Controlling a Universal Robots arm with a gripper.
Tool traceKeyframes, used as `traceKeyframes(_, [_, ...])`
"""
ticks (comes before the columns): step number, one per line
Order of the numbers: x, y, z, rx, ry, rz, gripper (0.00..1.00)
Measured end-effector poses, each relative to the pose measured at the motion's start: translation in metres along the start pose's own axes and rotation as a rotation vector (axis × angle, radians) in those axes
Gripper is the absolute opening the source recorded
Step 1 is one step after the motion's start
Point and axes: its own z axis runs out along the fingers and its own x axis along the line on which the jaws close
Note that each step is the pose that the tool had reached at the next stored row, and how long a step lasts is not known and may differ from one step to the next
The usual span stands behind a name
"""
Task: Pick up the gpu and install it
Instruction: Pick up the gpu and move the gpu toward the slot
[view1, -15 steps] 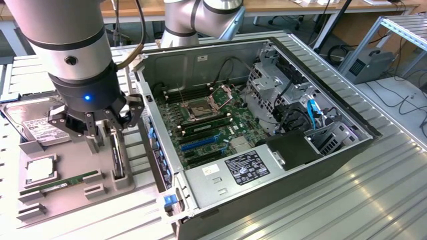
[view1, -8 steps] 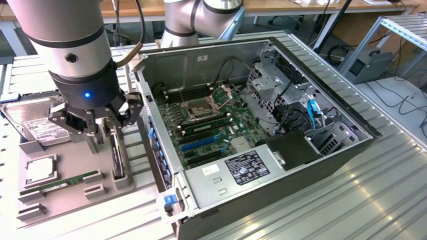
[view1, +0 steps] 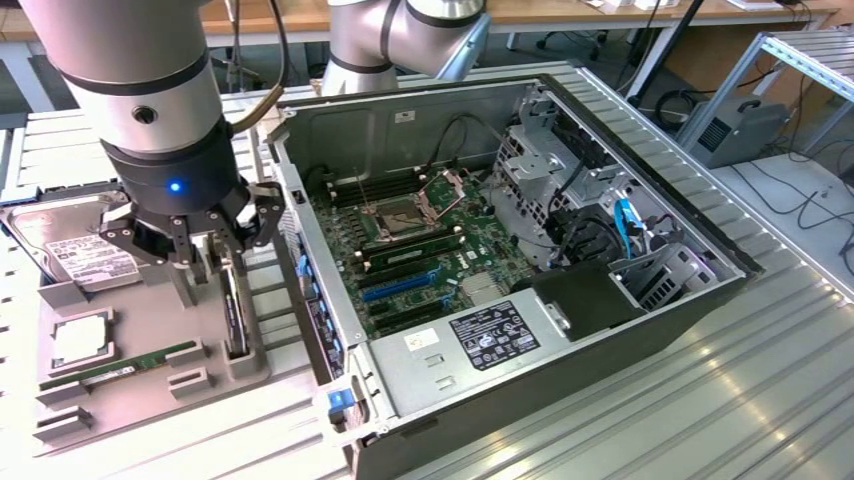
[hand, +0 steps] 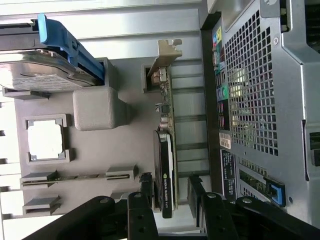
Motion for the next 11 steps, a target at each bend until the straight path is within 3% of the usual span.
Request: traceKeyframes(11, [0.001, 0.0136, 0.007, 0.0001, 0.0, 0.0, 0.42])
